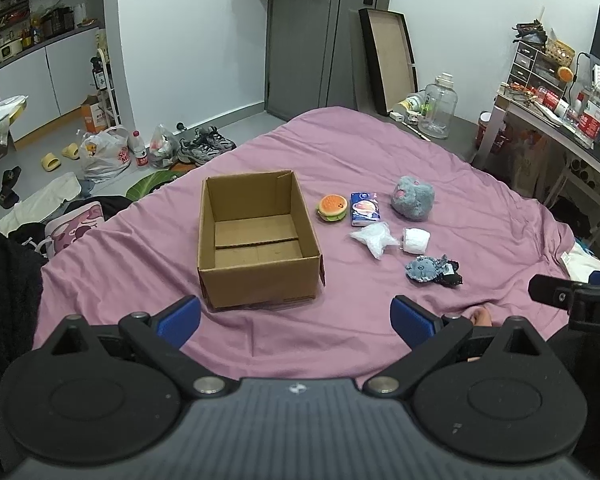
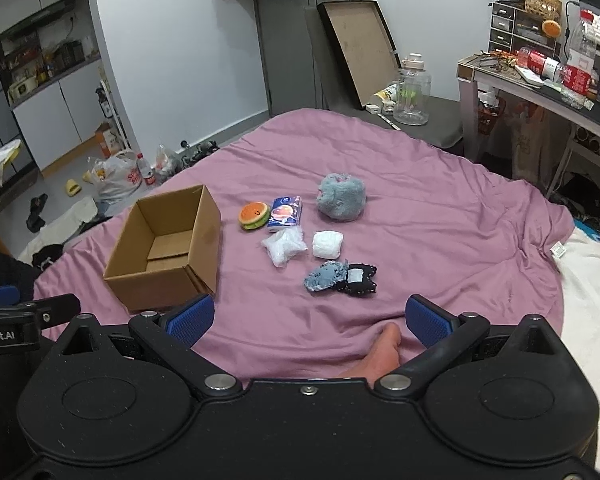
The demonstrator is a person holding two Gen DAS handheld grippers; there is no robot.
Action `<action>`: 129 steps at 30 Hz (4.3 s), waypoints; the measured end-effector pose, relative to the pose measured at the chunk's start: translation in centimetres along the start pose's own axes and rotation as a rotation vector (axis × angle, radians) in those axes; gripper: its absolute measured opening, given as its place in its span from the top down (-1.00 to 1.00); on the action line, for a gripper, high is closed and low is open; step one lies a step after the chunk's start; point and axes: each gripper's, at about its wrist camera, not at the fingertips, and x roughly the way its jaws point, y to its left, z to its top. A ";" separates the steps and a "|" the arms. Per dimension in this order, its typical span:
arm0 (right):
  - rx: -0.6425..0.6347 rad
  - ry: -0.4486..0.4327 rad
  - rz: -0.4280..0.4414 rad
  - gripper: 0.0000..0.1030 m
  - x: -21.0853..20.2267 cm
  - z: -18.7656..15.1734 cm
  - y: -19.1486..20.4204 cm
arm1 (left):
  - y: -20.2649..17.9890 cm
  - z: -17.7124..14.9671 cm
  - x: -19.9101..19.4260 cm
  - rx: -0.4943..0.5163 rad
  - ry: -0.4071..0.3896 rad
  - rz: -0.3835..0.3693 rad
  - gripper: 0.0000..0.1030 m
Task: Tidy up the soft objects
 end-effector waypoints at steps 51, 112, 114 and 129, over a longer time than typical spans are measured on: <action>0.621 0.250 0.153 -0.15 22.2 0.6 -14.9 | -9.8 3.1 19.6 -0.088 0.200 -0.141 -0.33; 0.445 0.232 0.144 0.51 22.8 2.6 -10.6 | -6.6 5.6 21.6 -0.212 0.228 -0.190 0.43; 0.432 0.216 0.128 0.51 22.5 3.0 -9.9 | -5.6 5.8 21.3 -0.221 0.217 -0.181 0.43; 0.332 0.111 0.103 0.51 21.4 7.1 -2.8 | 1.4 8.3 19.6 -0.260 0.119 -0.111 0.43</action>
